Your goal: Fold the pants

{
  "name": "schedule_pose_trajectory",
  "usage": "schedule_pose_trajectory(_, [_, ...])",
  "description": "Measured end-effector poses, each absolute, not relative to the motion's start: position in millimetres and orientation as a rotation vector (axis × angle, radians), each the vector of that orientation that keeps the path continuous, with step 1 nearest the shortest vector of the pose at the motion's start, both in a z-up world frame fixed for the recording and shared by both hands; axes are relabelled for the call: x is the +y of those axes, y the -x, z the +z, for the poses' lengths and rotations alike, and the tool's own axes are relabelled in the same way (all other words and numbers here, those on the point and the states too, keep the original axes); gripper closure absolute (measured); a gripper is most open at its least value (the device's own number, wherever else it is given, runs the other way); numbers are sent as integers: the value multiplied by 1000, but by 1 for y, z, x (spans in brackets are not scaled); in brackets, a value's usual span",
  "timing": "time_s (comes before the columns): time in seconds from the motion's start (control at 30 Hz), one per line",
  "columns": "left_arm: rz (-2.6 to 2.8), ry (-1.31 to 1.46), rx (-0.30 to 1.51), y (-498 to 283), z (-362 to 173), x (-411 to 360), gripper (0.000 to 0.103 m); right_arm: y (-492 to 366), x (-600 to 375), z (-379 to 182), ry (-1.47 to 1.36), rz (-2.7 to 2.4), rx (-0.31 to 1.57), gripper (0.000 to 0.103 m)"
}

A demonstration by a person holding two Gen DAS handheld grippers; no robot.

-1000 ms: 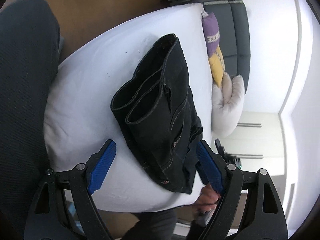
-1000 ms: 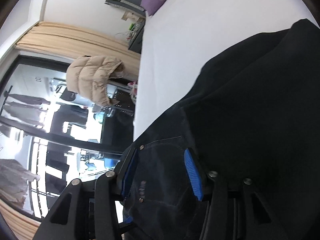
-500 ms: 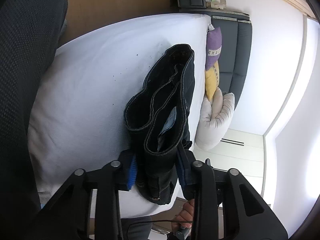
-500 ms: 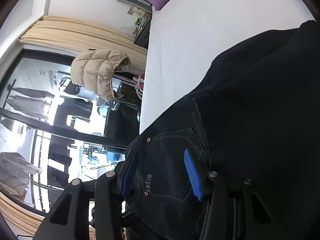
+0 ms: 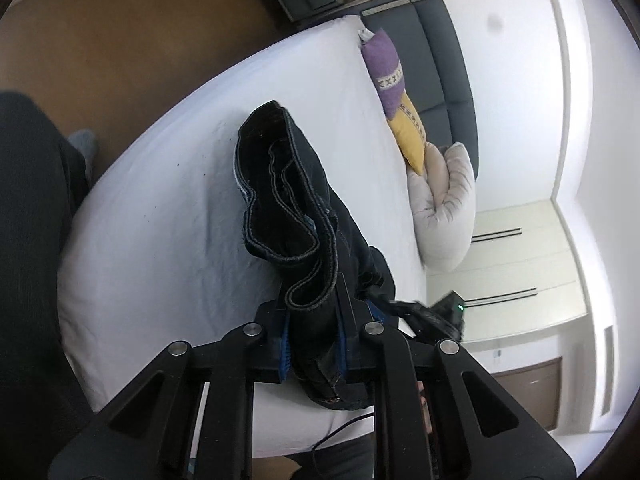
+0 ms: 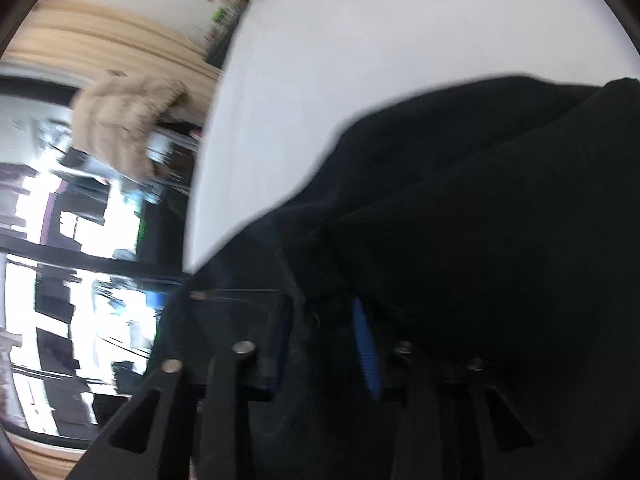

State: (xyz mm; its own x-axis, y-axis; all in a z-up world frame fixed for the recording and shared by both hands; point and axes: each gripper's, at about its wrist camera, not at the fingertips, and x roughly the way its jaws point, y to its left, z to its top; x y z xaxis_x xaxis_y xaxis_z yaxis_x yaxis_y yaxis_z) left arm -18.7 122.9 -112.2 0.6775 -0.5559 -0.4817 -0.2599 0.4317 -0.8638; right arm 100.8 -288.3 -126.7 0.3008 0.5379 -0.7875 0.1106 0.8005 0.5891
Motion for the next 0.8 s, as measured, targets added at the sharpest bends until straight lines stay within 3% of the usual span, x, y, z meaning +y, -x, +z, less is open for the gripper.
schedule_pose_trajectory(0.27, [-232, 1000, 837, 0, -76, 97, 88, -97, -279, -127, -482, 317, 1213, 77])
schedule_pose_trajectory(0.5, [-303, 805, 799, -39, -17, 47, 88, -77, -335, -91, -757, 413, 1056, 61])
schedule_pose_trajectory(0.67, [-441, 552, 801, -86, 27, -51, 88, -62, -386, -94, -876, 421, 1045, 58])
schedule_pose_trajectory(0.8, [-549, 292, 883, -110, 12, -161, 88, -46, -423, -103, -971, 412, 1012, 46])
